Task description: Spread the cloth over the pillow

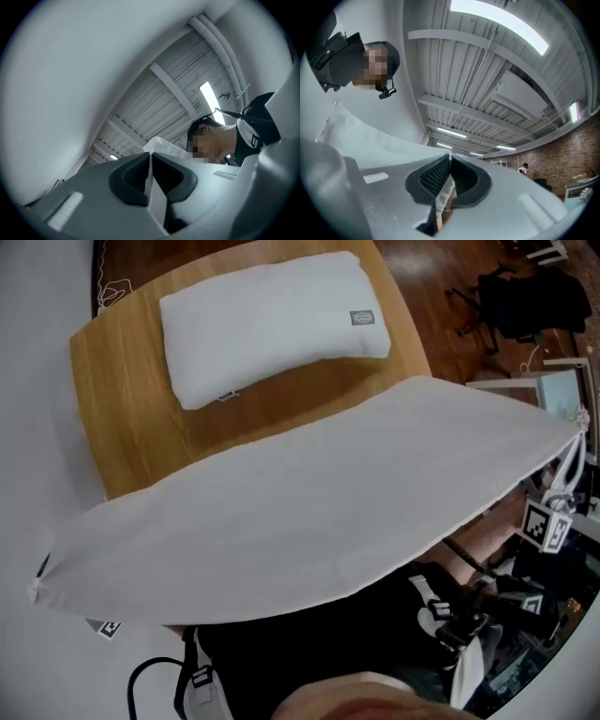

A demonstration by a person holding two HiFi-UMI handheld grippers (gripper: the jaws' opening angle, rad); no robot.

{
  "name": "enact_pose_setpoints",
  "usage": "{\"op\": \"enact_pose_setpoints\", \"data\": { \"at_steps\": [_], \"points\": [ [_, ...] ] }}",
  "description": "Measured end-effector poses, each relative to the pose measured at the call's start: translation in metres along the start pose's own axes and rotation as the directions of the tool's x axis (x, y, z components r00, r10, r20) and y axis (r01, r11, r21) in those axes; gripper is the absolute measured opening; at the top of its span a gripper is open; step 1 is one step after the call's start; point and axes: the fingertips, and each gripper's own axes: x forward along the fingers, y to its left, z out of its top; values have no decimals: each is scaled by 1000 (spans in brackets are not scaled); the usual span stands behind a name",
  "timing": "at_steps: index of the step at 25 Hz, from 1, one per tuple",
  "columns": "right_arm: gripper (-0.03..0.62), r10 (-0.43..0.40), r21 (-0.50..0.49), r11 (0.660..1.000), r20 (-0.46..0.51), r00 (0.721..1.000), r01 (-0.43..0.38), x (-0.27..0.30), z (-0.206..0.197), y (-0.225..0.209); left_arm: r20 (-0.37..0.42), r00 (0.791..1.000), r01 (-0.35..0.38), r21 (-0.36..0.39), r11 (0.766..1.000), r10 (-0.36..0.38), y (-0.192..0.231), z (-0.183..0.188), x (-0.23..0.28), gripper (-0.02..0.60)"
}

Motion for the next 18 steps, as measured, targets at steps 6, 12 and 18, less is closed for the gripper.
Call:
{"op": "enact_pose_setpoints", "data": {
  "at_steps": [6,12,18],
  "points": [
    [6,-55,-40,998,-86,995,52,9,0,18,-27,999,34,-85,996,-36,24,-38,-15,17],
    [6,-107,-67,993,-121,987,100,24,-8,15,-124,992,-9,-110,994,-4,47,-84,-4,17],
    [6,-33,-7,999,-94,995,32,127,-53,-14,-171,985,-26,-42,999,18,67,-127,59,17]
  ]
}}
